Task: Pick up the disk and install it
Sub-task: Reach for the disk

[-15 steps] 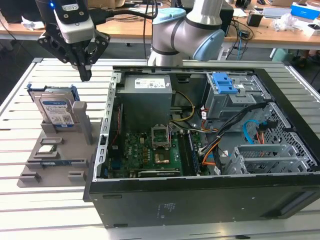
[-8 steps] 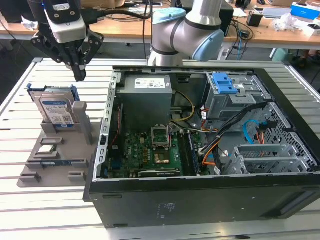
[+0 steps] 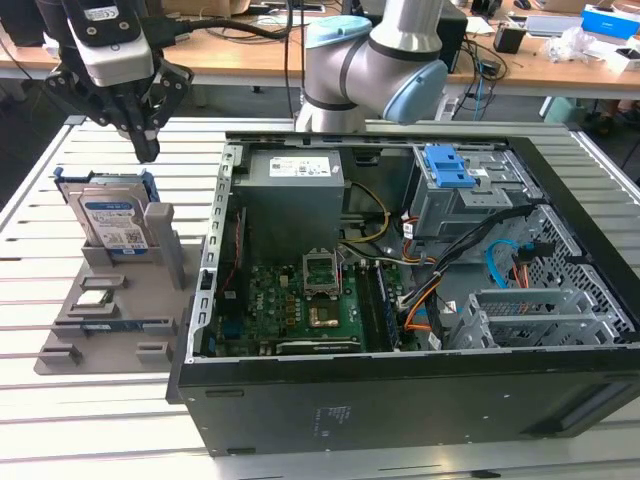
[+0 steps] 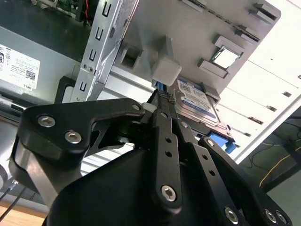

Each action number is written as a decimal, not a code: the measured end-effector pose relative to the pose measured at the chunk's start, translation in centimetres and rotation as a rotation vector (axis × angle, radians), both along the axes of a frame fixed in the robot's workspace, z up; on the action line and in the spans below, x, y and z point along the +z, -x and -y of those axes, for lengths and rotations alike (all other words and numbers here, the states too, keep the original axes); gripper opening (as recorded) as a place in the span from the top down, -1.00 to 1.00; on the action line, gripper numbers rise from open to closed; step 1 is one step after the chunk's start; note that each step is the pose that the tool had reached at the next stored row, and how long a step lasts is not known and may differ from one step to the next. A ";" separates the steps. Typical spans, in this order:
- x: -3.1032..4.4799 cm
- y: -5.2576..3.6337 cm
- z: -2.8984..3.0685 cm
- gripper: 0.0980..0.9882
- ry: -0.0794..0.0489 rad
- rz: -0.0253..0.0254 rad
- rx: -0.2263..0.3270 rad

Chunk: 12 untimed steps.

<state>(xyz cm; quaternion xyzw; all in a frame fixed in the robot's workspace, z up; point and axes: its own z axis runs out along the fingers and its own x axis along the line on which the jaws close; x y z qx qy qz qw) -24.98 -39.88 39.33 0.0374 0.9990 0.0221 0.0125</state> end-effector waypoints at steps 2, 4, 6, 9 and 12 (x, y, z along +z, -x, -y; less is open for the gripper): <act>0.00 0.45 0.00 0.98 0.000 0.0001 0.000; 0.00 1.07 0.00 0.98 0.000 0.0001 0.000; -0.01 1.42 0.00 0.98 0.000 0.0001 0.000; 0.00 2.36 0.00 0.98 0.000 0.0000 0.000; -0.01 2.91 0.00 0.98 0.000 0.0001 0.000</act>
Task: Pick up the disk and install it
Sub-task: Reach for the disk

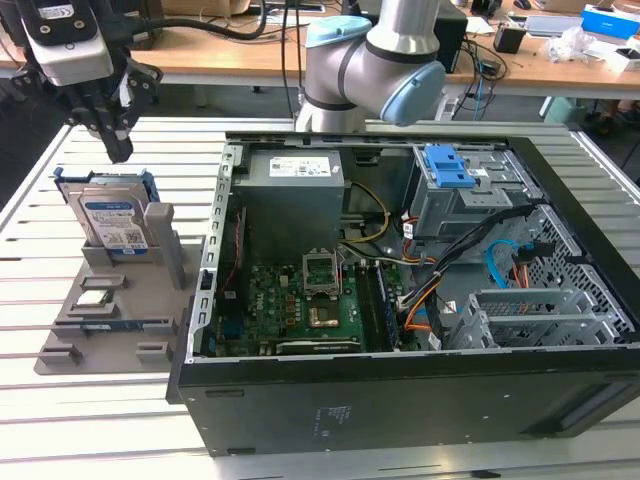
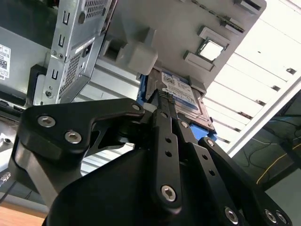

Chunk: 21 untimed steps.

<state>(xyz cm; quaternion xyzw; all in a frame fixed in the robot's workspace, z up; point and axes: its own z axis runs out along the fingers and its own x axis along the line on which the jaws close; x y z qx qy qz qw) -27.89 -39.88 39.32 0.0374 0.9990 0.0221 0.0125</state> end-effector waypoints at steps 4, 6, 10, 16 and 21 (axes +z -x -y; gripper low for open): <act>0.00 0.79 0.00 0.98 0.000 0.0000 0.000; 0.00 1.08 0.00 0.98 0.000 -0.0001 0.000; 0.01 1.94 0.00 0.98 0.000 -0.0001 0.000; 0.00 3.64 0.00 0.98 0.000 -0.0001 0.000; -0.01 5.13 0.00 0.98 0.000 -0.0001 0.000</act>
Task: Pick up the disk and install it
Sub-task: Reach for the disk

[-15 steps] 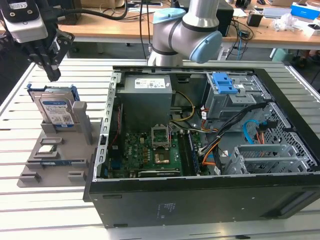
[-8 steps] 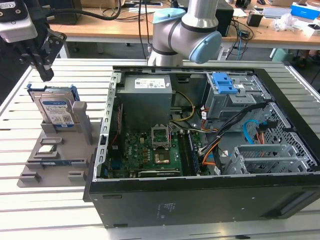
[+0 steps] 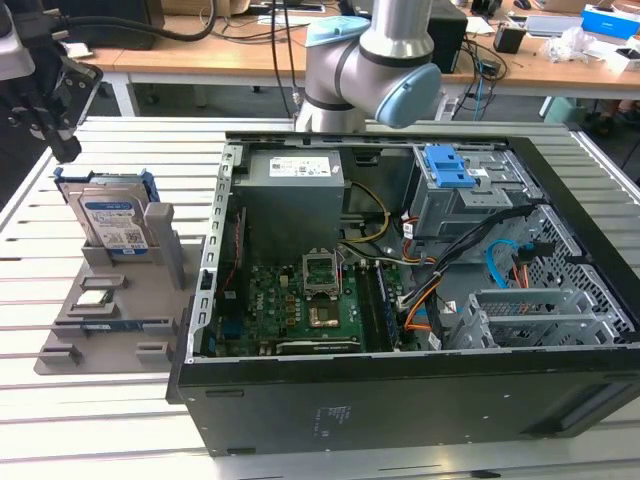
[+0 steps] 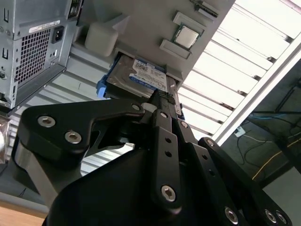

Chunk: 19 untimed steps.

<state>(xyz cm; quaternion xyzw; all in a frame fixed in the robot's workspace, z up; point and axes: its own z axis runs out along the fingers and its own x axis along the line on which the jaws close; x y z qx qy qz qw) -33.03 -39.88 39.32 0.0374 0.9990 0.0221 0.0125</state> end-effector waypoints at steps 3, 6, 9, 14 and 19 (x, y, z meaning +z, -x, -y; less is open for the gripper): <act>-0.01 0.61 0.00 0.98 0.000 0.0000 0.000; -0.02 1.32 0.00 0.98 0.000 0.0001 0.000; -0.02 1.81 0.00 0.98 0.000 0.0001 0.000; -0.03 2.93 0.00 0.98 0.000 0.0001 0.000; -0.03 2.99 0.00 0.98 0.000 0.0000 0.000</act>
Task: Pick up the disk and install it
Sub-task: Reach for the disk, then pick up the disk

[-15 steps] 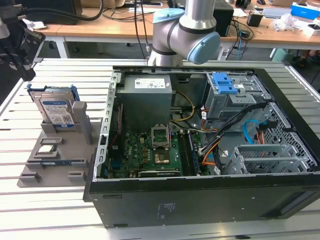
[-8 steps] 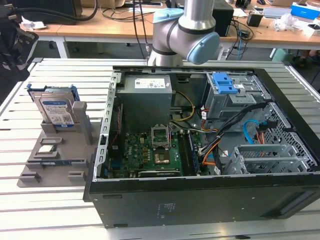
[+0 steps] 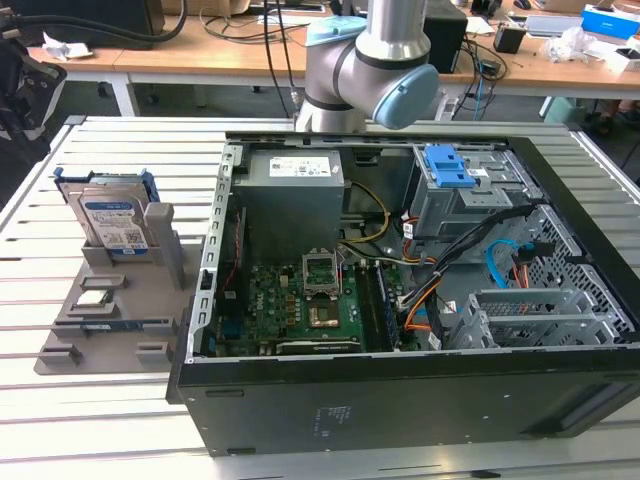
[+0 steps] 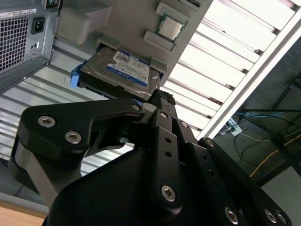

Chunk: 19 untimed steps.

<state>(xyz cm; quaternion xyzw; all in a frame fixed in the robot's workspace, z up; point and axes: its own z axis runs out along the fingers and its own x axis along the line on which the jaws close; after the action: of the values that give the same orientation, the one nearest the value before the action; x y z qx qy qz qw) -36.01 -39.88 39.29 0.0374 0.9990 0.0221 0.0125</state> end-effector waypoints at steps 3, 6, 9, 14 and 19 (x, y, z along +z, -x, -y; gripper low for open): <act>0.00 0.03 0.00 0.98 0.000 0.0000 0.000; 0.00 0.05 0.00 0.98 0.000 0.0000 0.000; 0.00 0.08 0.00 0.98 0.000 0.0000 0.000; 0.00 0.08 0.00 0.98 0.000 0.0001 0.069; 0.00 0.08 0.00 0.98 0.000 0.0000 0.191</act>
<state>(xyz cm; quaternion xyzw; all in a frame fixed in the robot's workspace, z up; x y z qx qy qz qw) -36.09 -39.88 39.29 -0.0578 0.9980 0.0232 0.0103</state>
